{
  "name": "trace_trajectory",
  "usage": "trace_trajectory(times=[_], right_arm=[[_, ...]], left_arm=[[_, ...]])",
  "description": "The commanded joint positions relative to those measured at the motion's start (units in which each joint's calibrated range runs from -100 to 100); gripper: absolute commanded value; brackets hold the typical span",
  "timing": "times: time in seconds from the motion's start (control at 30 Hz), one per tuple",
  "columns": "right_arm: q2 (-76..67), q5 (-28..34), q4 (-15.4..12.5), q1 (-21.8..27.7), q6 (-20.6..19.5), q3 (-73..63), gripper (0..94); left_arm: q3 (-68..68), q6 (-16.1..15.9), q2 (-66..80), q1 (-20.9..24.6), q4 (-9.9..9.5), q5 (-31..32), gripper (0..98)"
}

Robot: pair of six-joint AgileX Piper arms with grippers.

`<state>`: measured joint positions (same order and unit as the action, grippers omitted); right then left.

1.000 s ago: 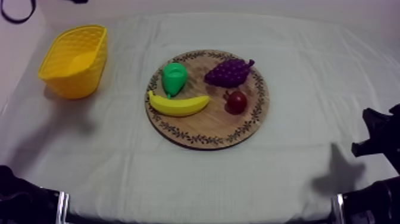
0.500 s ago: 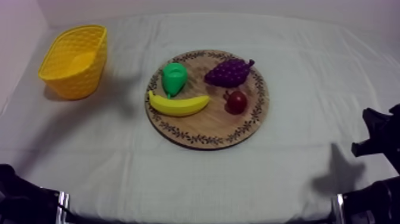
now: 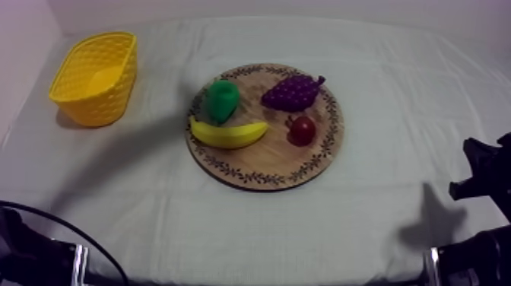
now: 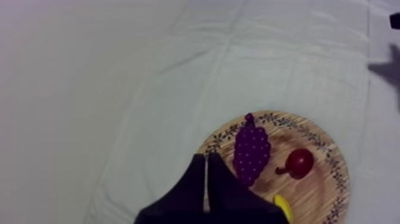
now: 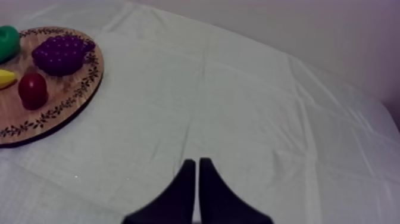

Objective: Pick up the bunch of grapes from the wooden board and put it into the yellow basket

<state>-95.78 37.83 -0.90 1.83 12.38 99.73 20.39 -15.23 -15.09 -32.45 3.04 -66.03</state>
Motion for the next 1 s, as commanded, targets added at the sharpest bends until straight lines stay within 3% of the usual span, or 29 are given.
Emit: trace_trajectory(times=[0.0,0.33,0.43,0.97], right_arm=[[0.03,-0.01,0.00,0.01,0.00,0.04,0.2],[0.03,-0.01,0.00,0.01,0.00,0.04,0.2],[0.03,-0.01,0.00,0.01,0.00,0.04,0.2],[0.03,-0.01,0.00,0.01,0.00,0.04,0.2]], left_arm=[[0.61,-1.18,-0.99,-0.16,0.23,-0.12,0.0],[-1.45,-3.81,-2.51,-1.71,0.63,1.19,0.0],[-2.05,-3.35,-2.68,-2.20,-0.01,1.37,0.0],[-10.24,-3.91,-3.00,-1.21,0.38,4.33,0.0]])
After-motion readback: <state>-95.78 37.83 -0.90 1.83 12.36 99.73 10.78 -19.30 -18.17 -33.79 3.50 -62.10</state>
